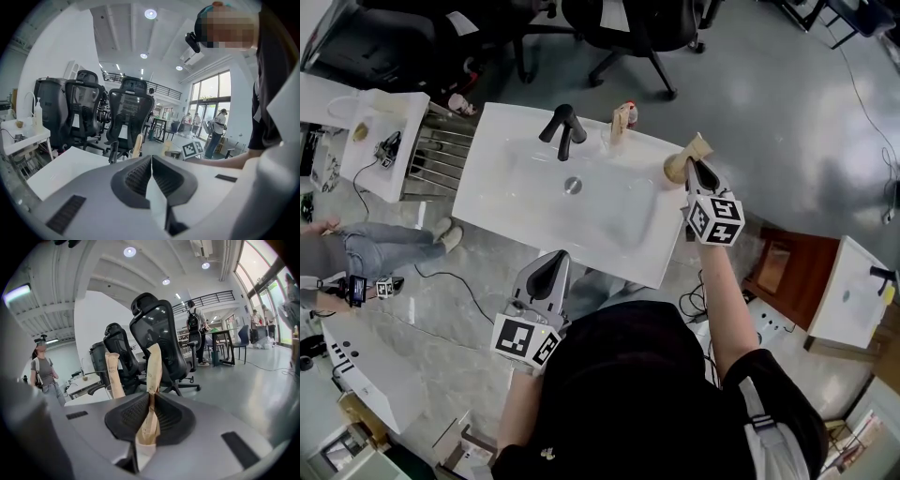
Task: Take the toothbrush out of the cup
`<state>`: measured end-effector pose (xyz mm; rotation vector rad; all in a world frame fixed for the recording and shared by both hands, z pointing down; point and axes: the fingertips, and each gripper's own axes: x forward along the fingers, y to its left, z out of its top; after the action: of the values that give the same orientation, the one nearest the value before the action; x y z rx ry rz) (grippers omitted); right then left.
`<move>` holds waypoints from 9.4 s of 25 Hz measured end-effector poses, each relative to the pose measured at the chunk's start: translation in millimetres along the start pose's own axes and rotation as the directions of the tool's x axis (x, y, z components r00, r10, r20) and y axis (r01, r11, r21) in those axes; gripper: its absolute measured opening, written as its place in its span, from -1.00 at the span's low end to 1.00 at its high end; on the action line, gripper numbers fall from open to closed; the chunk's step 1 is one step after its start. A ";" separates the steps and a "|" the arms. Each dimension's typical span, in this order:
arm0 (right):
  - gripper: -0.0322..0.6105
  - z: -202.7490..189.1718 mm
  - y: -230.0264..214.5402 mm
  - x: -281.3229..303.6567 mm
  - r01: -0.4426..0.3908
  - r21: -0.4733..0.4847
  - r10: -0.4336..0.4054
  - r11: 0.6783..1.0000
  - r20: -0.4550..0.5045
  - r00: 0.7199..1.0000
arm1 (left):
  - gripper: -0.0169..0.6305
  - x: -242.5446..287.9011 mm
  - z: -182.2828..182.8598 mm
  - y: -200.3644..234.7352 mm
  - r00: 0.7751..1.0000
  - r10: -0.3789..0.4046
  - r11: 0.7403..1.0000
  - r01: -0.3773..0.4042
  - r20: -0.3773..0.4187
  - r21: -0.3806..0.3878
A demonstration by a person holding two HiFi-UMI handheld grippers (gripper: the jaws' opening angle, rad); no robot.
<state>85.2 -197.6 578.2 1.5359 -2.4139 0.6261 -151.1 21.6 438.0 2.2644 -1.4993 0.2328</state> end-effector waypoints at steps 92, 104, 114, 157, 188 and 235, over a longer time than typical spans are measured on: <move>-0.73 58.2 52.0 -221.6 0.342 0.139 -0.354 0.929 0.069 0.933 | -0.39 242.4 27.4 51.9 0.963 -0.264 0.959 0.268 -0.051 0.092; -0.73 48.7 44.7 -227.6 0.415 0.166 -0.425 0.894 0.025 0.905 | -0.36 283.4 20.4 59.6 0.961 -0.258 0.957 0.269 -0.101 0.112; -0.73 44.4 37.7 -232.0 0.425 0.177 -0.436 0.888 0.024 0.900 | -0.46 293.8 7.0 60.4 0.960 -0.238 0.959 0.256 -0.147 0.121; -0.73 64.2 45.6 -242.3 0.269 0.174 -0.298 0.947 0.175 0.938 | -0.82 201.8 117.1 41.0 0.980 -0.177 0.966 0.154 0.096 0.208; -0.73 94.2 93.4 -162.2 -0.080 0.032 0.074 0.996 0.156 0.985 | -0.82 54.5 108.1 84.5 0.978 0.091 0.989 -0.110 0.186 0.095; -0.74 85.8 126.2 -145.3 -0.168 -0.068 0.174 0.983 0.088 0.981 | -0.82 27.4 70.5 77.1 0.985 0.099 0.994 -0.105 0.140 0.032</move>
<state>38.7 -73.2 414.6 1.3736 -2.6303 0.5169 -216.2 -57.3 403.2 2.2781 -1.6982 0.1382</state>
